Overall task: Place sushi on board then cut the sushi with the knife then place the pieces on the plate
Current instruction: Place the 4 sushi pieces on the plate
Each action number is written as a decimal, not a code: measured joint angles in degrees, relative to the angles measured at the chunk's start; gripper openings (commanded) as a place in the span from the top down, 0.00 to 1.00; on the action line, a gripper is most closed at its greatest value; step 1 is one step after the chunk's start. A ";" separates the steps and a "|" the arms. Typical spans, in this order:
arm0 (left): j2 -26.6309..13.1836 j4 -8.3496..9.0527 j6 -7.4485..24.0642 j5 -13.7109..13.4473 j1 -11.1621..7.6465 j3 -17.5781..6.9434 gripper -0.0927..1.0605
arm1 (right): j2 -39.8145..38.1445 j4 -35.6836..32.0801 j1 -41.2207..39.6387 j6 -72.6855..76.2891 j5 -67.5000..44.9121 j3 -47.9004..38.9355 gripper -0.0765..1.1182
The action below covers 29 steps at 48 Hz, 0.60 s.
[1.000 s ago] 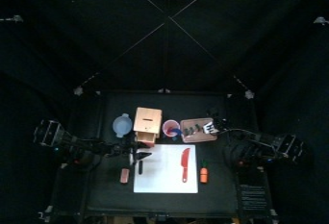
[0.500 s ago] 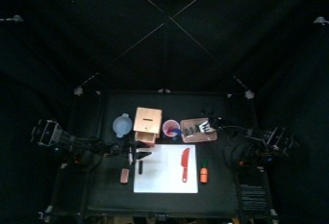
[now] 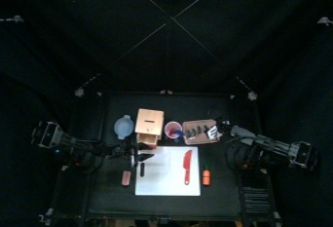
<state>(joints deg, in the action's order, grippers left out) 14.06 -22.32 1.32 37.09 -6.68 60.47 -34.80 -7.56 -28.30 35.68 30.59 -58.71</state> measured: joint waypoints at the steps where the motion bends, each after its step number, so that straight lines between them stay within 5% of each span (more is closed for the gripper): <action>1: 0.00 0.00 0.00 -0.09 0.09 0.00 0.23 | -0.88 0.26 2.20 0.00 -0.09 -0.18 0.18; 15: -0.62 -0.62 -0.09 0.00 0.26 -1.58 0.23 | 0.26 4.83 31.11 -0.09 -7.82 2.90 0.18; 29: -4.04 -1.14 -0.09 0.00 -1.41 -2.90 0.23 | 4.66 -3.16 37.88 0.00 -22.85 8.09 0.18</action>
<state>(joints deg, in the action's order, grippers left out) 10.02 -23.47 1.23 37.09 -8.09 57.57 -30.15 -10.72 9.58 35.68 7.73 -50.63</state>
